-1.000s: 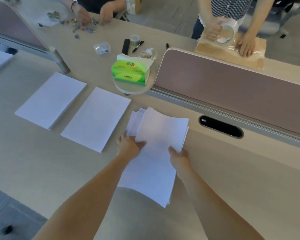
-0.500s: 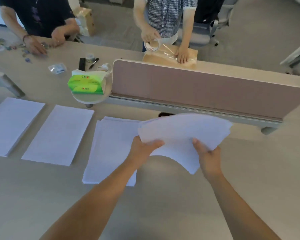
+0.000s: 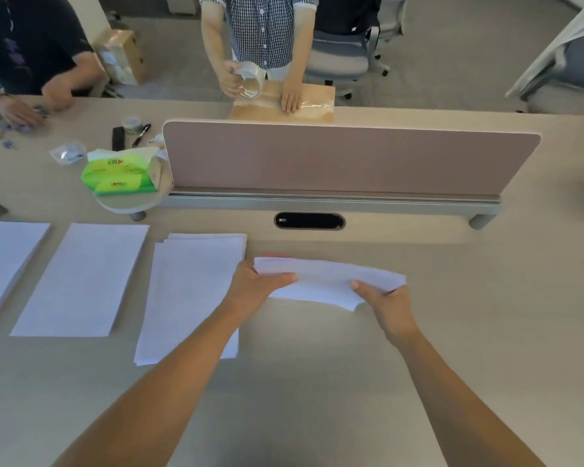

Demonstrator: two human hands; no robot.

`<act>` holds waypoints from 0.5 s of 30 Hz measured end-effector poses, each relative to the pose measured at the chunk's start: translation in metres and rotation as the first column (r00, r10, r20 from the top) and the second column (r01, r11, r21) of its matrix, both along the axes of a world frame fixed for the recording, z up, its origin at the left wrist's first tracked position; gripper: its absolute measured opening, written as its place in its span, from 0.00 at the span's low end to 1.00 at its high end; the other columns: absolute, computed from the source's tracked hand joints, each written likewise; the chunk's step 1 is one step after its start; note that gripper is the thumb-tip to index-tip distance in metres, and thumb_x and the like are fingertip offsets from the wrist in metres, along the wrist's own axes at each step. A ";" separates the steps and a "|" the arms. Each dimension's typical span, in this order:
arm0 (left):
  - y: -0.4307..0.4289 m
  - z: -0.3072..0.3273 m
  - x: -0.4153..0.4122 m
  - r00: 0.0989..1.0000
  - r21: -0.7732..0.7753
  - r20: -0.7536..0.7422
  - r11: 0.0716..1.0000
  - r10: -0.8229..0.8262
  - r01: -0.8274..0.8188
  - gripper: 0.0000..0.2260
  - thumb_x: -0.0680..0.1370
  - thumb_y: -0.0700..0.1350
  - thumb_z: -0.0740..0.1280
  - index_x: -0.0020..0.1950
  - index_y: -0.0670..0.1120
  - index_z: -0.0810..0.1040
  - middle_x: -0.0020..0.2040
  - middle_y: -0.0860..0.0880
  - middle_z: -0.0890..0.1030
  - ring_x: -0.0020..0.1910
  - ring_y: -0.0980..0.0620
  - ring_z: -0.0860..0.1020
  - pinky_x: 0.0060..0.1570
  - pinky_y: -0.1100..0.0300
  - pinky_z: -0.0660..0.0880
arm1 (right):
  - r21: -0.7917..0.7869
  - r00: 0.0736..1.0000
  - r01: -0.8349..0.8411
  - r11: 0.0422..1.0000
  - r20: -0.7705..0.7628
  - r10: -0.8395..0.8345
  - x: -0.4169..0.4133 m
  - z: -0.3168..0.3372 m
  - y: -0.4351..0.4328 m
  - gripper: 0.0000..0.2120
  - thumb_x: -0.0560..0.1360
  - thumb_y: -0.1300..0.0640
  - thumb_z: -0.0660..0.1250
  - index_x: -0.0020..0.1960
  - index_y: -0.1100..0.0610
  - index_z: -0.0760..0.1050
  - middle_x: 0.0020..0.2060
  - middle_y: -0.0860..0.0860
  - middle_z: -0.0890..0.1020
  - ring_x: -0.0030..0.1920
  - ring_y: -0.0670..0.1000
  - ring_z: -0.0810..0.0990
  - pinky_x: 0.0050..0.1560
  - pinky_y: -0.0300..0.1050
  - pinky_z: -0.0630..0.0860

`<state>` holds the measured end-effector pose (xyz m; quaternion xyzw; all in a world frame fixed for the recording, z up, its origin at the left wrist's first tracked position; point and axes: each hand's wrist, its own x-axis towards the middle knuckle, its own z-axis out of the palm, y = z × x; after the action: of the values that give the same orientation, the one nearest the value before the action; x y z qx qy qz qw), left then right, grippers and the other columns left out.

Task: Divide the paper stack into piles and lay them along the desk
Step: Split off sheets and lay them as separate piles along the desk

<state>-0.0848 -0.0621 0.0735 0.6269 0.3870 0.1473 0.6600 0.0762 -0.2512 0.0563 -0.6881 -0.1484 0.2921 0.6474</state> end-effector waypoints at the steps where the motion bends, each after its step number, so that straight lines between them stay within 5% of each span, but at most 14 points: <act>1: 0.002 -0.002 -0.001 1.000 -0.003 0.003 1.000 -0.025 0.025 0.15 0.66 0.43 0.80 0.50 0.53 0.85 0.50 0.53 0.86 0.51 0.54 0.83 0.52 0.60 0.78 | -0.028 1.000 -0.024 0.999 0.002 0.024 0.003 -0.001 -0.003 0.10 0.70 0.65 0.76 0.49 0.55 0.83 0.44 0.47 0.87 0.47 0.49 0.84 0.45 0.40 0.79; 6: -0.010 0.004 0.014 1.000 -0.038 -0.009 0.999 -0.012 0.012 0.09 0.70 0.47 0.77 0.48 0.55 0.84 0.47 0.55 0.86 0.48 0.56 0.83 0.50 0.60 0.78 | 0.060 0.998 -0.059 0.996 0.036 0.056 -0.001 0.009 0.011 0.07 0.73 0.65 0.73 0.50 0.58 0.84 0.46 0.50 0.87 0.46 0.47 0.84 0.46 0.40 0.78; 10: -0.011 0.012 0.018 0.996 -0.005 0.079 0.999 0.045 -0.044 0.09 0.71 0.44 0.76 0.48 0.55 0.84 0.44 0.57 0.86 0.44 0.61 0.83 0.41 0.69 0.77 | 0.158 1.000 0.019 0.987 0.015 -0.021 0.005 0.019 0.017 0.09 0.74 0.65 0.72 0.55 0.62 0.82 0.48 0.53 0.86 0.47 0.49 0.85 0.44 0.40 0.80; 15: -0.001 0.005 0.009 0.993 0.000 0.118 1.000 -0.004 0.004 0.16 0.66 0.44 0.78 0.52 0.51 0.85 0.52 0.51 0.85 0.53 0.51 0.82 0.56 0.56 0.77 | 0.077 0.996 -0.072 0.994 -0.041 0.075 0.014 0.013 0.007 0.12 0.71 0.69 0.73 0.52 0.57 0.81 0.44 0.49 0.85 0.41 0.42 0.84 0.41 0.36 0.78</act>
<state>-0.0759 -0.0634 0.0790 0.6179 0.3463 0.1827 0.6819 0.0903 -0.2440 0.0688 -0.6508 -0.1703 0.3252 0.6646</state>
